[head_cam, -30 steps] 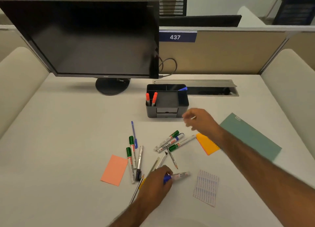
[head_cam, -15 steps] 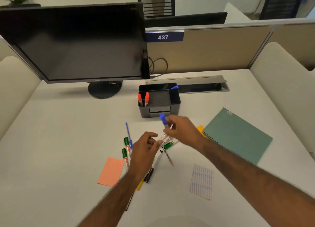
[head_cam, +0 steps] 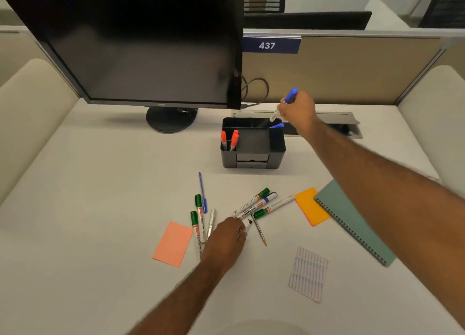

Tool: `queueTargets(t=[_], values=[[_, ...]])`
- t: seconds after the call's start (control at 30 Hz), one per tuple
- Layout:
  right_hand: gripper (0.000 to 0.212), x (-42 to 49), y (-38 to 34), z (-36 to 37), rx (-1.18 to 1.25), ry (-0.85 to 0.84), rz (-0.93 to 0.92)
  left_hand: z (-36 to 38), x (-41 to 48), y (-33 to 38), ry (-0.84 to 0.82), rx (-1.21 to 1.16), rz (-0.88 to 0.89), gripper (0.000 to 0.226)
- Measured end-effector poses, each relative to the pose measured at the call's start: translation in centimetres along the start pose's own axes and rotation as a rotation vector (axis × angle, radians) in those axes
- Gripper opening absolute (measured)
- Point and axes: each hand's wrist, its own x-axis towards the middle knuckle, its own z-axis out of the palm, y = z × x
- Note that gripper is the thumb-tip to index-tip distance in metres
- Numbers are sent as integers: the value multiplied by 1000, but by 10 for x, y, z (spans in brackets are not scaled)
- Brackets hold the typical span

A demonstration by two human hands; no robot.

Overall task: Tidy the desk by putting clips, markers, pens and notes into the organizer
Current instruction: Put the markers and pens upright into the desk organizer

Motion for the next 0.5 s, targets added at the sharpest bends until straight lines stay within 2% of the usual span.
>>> queueTargets(t=[0.23, 0.5], values=[[22, 14, 13, 12, -63, 8, 111, 1, 0, -4, -7, -1, 34, 19], [12, 1, 21, 1, 43, -6, 116, -4, 3, -5, -28, -27, 43, 21]])
